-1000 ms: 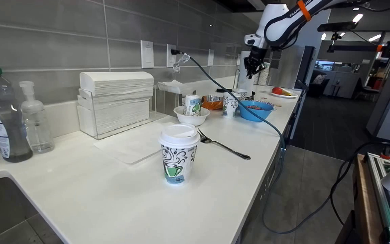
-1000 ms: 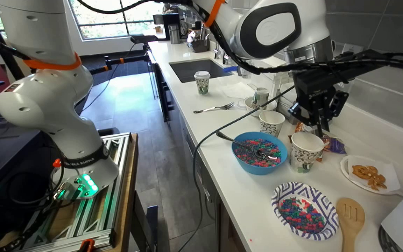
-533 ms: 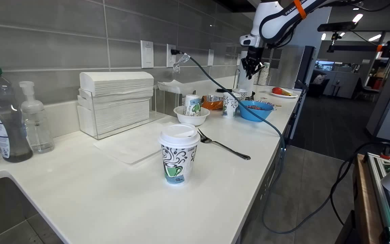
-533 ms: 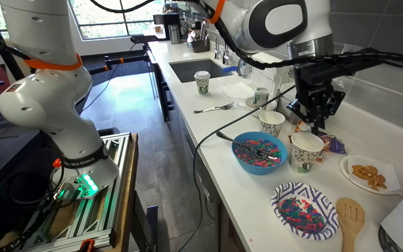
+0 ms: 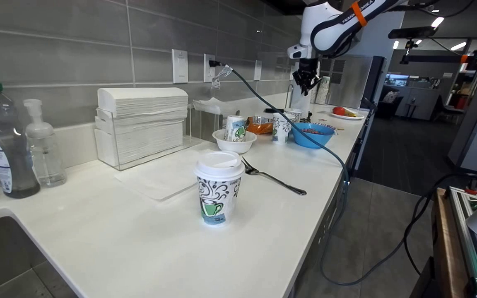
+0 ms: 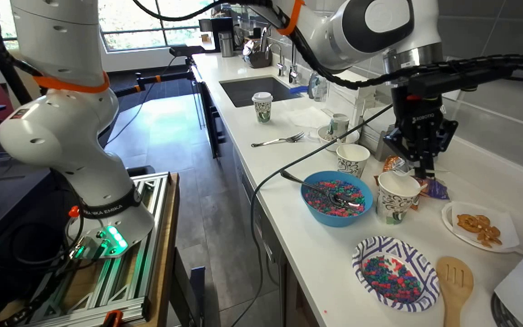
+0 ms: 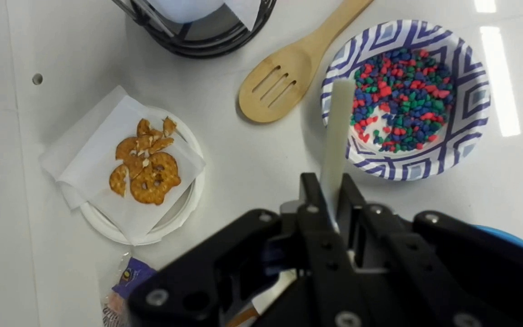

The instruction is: Stir in the bowl

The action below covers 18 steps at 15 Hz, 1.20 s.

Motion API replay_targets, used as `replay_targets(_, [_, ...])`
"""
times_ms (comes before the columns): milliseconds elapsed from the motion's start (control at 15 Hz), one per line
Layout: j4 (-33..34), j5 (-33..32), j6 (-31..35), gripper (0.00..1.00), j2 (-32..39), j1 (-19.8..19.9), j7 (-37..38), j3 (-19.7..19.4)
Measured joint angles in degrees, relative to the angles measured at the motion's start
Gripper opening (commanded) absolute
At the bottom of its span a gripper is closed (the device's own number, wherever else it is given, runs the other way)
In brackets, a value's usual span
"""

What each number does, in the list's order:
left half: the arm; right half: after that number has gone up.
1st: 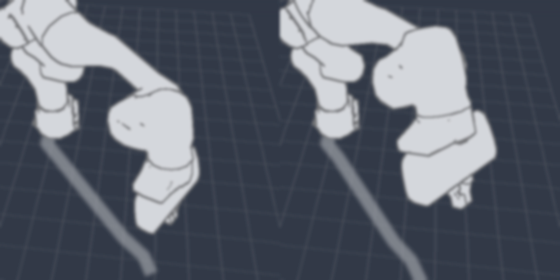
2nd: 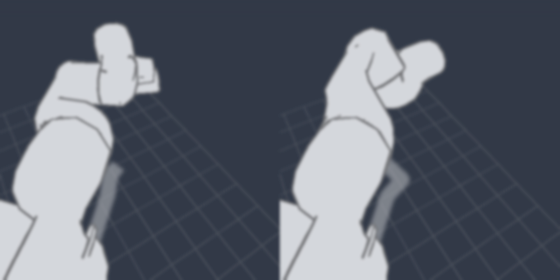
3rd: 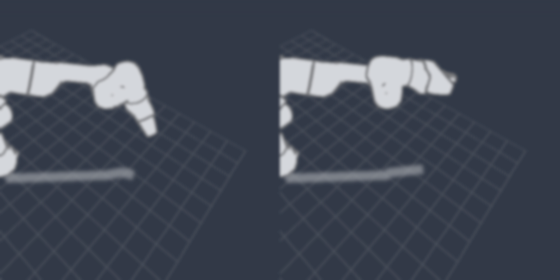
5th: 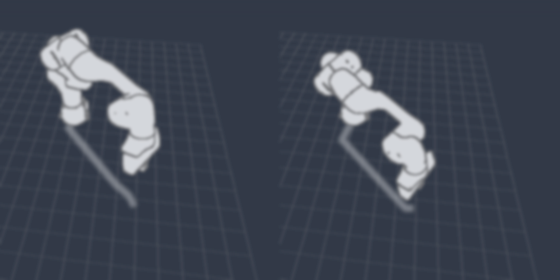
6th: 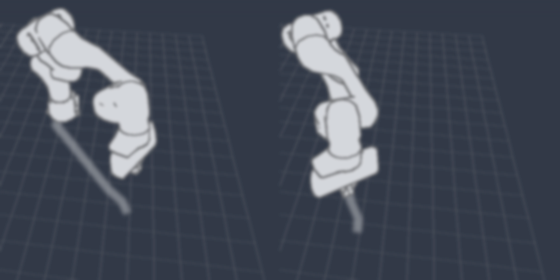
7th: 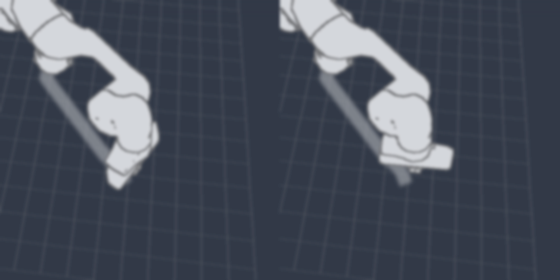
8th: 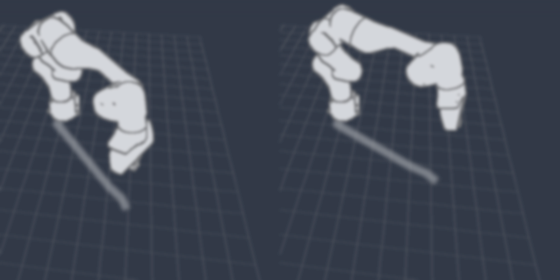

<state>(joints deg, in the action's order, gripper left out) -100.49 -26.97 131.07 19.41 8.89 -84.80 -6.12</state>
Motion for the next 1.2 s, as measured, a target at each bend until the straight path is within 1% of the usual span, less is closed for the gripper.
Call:
replay_targets(467, [4.2, -1.1, -0.3, 0.03, 6.1, -1.3, 0.0, 0.1])
replay_targets(800, [5.3, -1.5, -1.1, 0.03, 7.4, -2.0, 0.0, 0.0])
replay_targets(933, [5.4, -1.9, -1.4, 0.3, 7.5, -2.2, 0.0, 0.0])
replay_targets(1000, [5.5, -2.0, -1.6, 0.41, 7.5, -2.3, 0.0, 0.0])
replay_targets(1067, [5.6, -2.1, -2.1, 0.42, 7.4, -2.4, 0.0, 0.0])
replay_targets(1200, [5.8, -2.5, -2.9, 0.55, 7.4, -2.6, 0.0, 0.0])
